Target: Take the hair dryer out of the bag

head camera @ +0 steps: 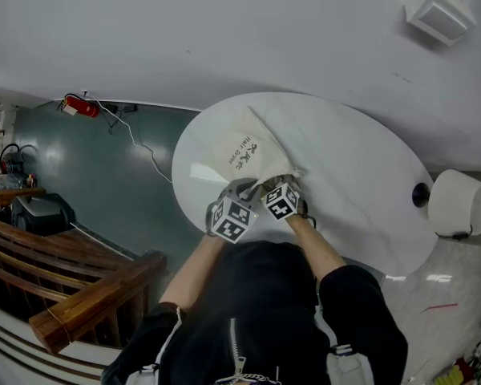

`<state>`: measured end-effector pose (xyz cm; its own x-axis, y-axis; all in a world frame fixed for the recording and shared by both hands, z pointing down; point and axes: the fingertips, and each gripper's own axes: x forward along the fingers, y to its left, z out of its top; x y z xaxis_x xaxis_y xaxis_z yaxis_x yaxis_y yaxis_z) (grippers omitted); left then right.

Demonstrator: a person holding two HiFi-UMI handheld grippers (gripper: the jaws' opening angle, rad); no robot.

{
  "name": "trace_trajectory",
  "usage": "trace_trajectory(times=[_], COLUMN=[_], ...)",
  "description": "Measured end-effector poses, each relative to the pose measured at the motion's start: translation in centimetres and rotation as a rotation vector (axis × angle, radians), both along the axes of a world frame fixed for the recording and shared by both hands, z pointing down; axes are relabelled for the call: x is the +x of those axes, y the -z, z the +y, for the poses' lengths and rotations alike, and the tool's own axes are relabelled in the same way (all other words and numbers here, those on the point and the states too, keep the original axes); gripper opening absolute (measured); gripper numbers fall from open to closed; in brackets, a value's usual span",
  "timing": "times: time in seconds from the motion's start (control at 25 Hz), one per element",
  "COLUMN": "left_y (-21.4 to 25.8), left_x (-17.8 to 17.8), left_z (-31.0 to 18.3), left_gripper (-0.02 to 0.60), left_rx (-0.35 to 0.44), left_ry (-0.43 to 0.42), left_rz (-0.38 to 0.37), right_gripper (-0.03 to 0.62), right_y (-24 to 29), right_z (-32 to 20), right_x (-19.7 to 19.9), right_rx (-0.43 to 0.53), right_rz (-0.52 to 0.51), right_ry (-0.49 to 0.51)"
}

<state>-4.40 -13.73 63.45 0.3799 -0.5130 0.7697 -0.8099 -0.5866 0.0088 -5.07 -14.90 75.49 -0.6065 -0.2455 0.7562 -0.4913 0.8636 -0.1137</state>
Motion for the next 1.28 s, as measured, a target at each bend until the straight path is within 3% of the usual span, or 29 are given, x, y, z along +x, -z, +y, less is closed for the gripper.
trace_trajectory(times=[0.48,1.28], left_y=[-0.4,-1.4], left_x=[-0.1,0.6], left_z=[-0.1,-0.2], left_gripper=[0.037,0.037], left_rx=[-0.011,-0.027], left_ry=[-0.003,-0.039], left_rz=[0.007,0.013], right_gripper=[0.236,0.227], right_y=[-0.9,1.4], right_z=[-0.4,0.0], right_x=[0.0,0.8], right_rx=[0.017,0.02], right_rz=[0.057,0.013], right_ry=[0.018,-0.019])
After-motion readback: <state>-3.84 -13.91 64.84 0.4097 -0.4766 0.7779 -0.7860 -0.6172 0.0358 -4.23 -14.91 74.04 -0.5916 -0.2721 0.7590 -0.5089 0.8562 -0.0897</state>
